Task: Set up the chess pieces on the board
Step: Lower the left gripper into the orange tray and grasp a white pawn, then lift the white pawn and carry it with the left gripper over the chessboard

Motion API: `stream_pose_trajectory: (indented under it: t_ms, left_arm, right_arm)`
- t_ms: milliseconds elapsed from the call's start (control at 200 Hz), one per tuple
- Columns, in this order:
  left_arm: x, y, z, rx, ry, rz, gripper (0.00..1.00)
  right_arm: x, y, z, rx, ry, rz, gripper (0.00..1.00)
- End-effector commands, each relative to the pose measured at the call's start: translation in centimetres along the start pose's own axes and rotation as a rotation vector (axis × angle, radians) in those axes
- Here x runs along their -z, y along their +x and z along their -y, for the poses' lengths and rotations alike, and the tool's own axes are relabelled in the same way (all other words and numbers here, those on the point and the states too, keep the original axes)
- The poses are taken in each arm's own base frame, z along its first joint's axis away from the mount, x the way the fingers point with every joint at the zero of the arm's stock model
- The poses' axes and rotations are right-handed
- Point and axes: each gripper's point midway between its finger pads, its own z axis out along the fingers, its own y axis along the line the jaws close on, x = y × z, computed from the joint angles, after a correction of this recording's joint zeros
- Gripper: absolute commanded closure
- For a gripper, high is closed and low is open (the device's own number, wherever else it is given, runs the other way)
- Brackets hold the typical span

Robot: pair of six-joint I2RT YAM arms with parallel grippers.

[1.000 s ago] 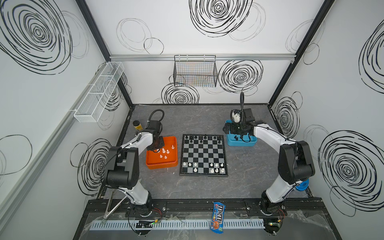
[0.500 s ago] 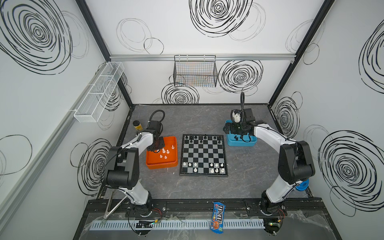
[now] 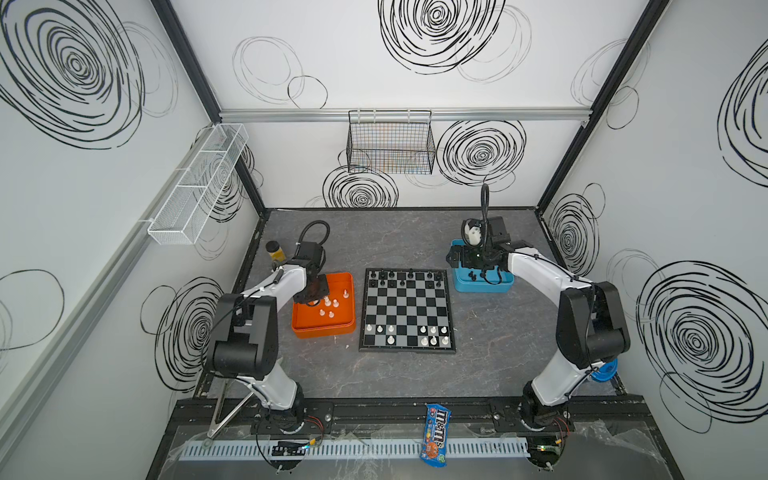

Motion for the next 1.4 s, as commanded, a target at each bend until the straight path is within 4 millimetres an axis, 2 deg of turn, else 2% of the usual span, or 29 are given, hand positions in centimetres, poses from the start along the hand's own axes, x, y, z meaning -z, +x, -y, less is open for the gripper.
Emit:
stream_pose_trajectory:
  t_ms: [0,340,800,1111,1251,1396]
  left_arm:
    - [0.5,0.2,-0.3,-0.003,-0.015,0.004,0.81]
    - [1.3,0.2,-0.6,-0.021,-0.033,0.016,0.83]
    - [5.2,-0.8,0.2,-0.068,-0.041,0.088,0.83]
    - [6.9,-1.3,0.3,-0.113,-0.082,0.122,0.83]
    - [7.9,-1.5,1.6,-0.147,-0.076,0.136,0.83]
    - [9.4,-1.4,4.4,-0.2,-0.049,0.158,0.82]
  right_arm:
    - [0.1,0.1,0.2,0.011,0.006,0.007,0.0]
    - [0.2,-0.1,0.1,0.012,0.005,0.01,0.0]
    - [0.5,-0.5,-0.1,0.012,0.0,0.016,0.0]
    - [0.5,-0.6,-0.2,0.012,-0.003,0.017,0.0]
    - [0.6,-0.7,-0.1,0.013,-0.001,0.021,0.0]
    - [0.9,-0.9,-0.1,0.011,-0.002,0.025,0.0]
